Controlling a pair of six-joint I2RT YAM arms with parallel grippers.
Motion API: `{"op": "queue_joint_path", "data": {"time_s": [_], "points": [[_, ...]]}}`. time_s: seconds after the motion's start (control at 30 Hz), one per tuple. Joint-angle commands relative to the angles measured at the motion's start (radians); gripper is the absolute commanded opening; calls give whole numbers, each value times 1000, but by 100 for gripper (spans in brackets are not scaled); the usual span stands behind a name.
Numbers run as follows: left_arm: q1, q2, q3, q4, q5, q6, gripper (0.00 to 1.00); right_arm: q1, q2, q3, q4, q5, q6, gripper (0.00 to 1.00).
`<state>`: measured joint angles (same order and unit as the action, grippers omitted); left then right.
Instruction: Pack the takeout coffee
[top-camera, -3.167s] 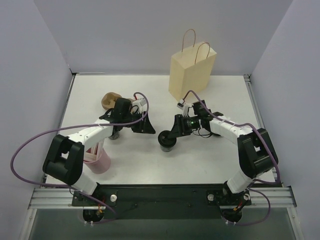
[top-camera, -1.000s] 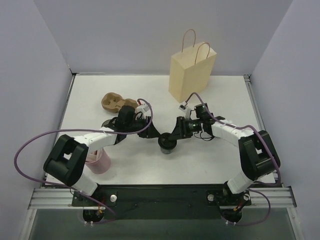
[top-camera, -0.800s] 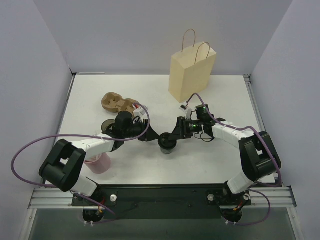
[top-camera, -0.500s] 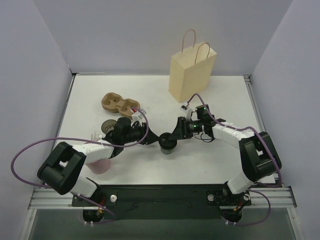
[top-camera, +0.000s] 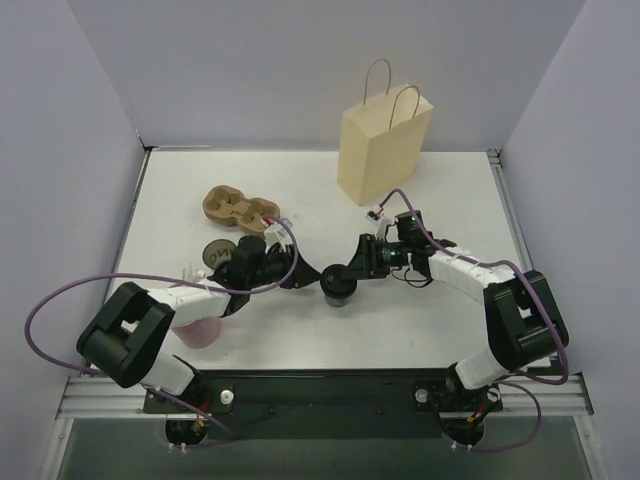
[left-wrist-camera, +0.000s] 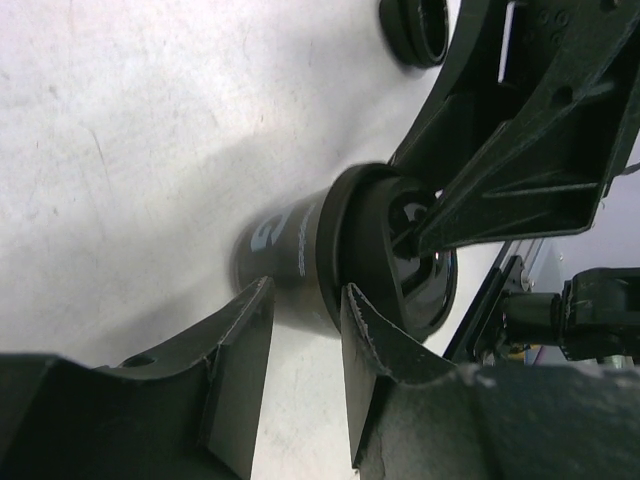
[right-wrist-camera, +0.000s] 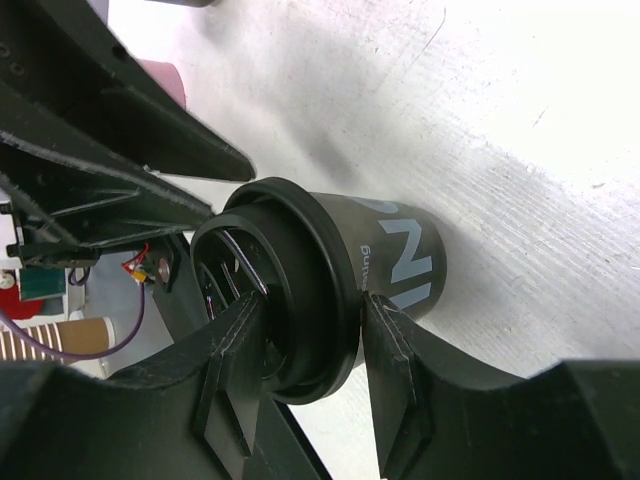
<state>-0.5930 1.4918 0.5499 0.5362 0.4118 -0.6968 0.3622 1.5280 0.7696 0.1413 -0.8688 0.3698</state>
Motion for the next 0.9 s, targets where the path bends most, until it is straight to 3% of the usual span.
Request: {"op": "queue_joint_path", "data": {"time_s": [0.0, 0.27, 0.57, 0.7, 0.87], "points": [[1, -114, 47, -490, -96, 100, 44, -9, 3, -52, -177, 188, -69, 28], [32, -185, 437, -786, -71, 181, 49, -9, -60, 0, -157, 152, 32, 32], [41, -186, 608, -941, -16, 252, 52, -9, -75, 97, -189, 134, 81, 41], [35, -209, 680, -995, 53, 261, 55, -11, -71, 129, -233, 151, 75, 51], [36, -238, 778, -1123, 16, 339, 59, -11, -85, 146, -272, 178, 66, 55]]}}
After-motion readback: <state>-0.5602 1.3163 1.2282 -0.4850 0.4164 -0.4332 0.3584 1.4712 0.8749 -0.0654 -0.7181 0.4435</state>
